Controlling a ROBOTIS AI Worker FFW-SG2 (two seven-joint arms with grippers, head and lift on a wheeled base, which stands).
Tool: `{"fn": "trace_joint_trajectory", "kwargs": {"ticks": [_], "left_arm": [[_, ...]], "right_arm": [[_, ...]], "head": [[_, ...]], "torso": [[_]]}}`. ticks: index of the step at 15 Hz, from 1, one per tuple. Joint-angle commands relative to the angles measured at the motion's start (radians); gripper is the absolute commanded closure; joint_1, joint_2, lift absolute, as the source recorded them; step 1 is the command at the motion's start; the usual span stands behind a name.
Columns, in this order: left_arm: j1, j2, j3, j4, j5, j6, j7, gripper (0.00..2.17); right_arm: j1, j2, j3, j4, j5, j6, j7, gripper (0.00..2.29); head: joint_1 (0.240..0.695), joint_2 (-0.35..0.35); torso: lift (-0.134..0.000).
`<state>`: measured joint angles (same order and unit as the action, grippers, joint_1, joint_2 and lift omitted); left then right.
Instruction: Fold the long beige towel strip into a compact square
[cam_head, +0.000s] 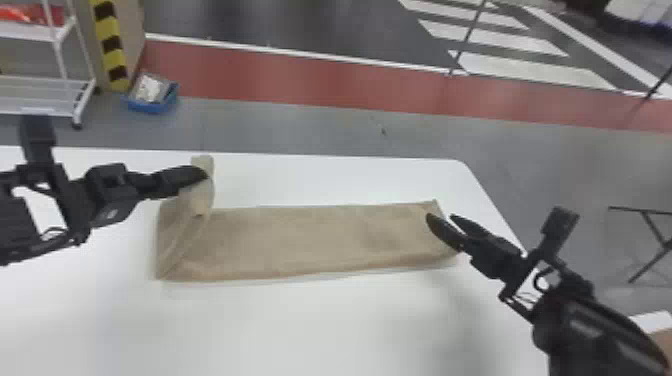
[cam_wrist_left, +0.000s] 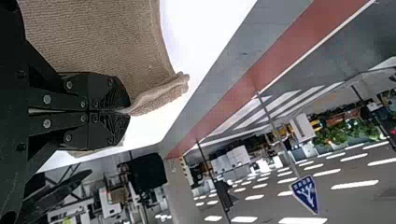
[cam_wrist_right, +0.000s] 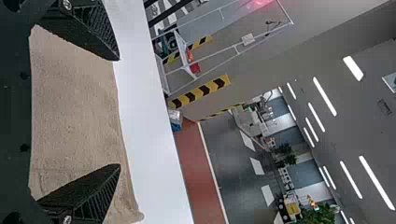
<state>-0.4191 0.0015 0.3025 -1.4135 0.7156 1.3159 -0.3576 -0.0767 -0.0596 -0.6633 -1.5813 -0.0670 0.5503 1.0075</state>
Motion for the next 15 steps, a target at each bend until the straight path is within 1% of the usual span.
{"fn": "trace_joint_trajectory", "kwargs": {"ticks": [1, 3, 5, 6, 7, 9, 10, 12, 14, 15], "left_arm": [[0.02, -0.004, -0.023, 0.01, -0.002, -0.074, 0.014, 1.67], [0.06, -0.004, -0.056, 0.011, -0.002, -0.139, 0.026, 1.67], [0.097, -0.004, -0.109, 0.034, -0.007, -0.224, 0.04, 1.68], [0.103, -0.004, -0.144, 0.056, -0.03, -0.292, 0.046, 1.68], [0.105, -0.004, -0.169, 0.068, -0.042, -0.32, 0.046, 1.68], [0.114, -0.004, -0.198, 0.076, -0.044, -0.332, 0.046, 1.68], [0.121, -0.004, -0.206, 0.071, -0.033, -0.323, 0.045, 1.68], [0.125, -0.004, -0.21, 0.016, -0.002, -0.218, 0.049, 1.68], [0.135, -0.004, -0.21, -0.076, 0.059, -0.123, 0.072, 1.68], [0.135, -0.004, -0.218, -0.093, 0.065, -0.114, 0.074, 1.68]], "right_arm": [[0.001, -0.025, -0.007, 0.038, -0.022, -0.011, -0.003, 0.07], [-0.002, -0.026, -0.009, 0.061, -0.024, -0.035, -0.004, 0.07], [-0.005, -0.026, -0.009, 0.076, -0.025, -0.042, -0.004, 0.07], [-0.005, -0.025, -0.009, 0.081, -0.036, -0.042, -0.004, 0.07], [0.0, -0.025, -0.009, 0.081, -0.045, -0.042, -0.004, 0.07], [0.005, -0.026, -0.021, 0.083, -0.047, -0.042, -0.004, 0.07], [0.006, -0.028, -0.032, 0.083, -0.059, -0.042, -0.004, 0.07], [0.014, -0.043, -0.035, 0.09, -0.074, -0.042, -0.004, 0.07], [0.012, -0.045, -0.033, 0.098, -0.073, -0.039, -0.004, 0.07], [0.009, -0.043, -0.03, 0.101, -0.071, -0.039, -0.004, 0.07]], "head": [[0.695, -0.287], [0.695, -0.293], [0.695, -0.298], [0.695, -0.301], [0.695, -0.307], [0.695, -0.311], [0.695, -0.315], [0.695, -0.337], [0.695, -0.35], [0.695, -0.35]], "torso": [[-0.124], [-0.124], [-0.124], [-0.124], [-0.124], [-0.124], [-0.124], [-0.124], [-0.124], [-0.124]]}}
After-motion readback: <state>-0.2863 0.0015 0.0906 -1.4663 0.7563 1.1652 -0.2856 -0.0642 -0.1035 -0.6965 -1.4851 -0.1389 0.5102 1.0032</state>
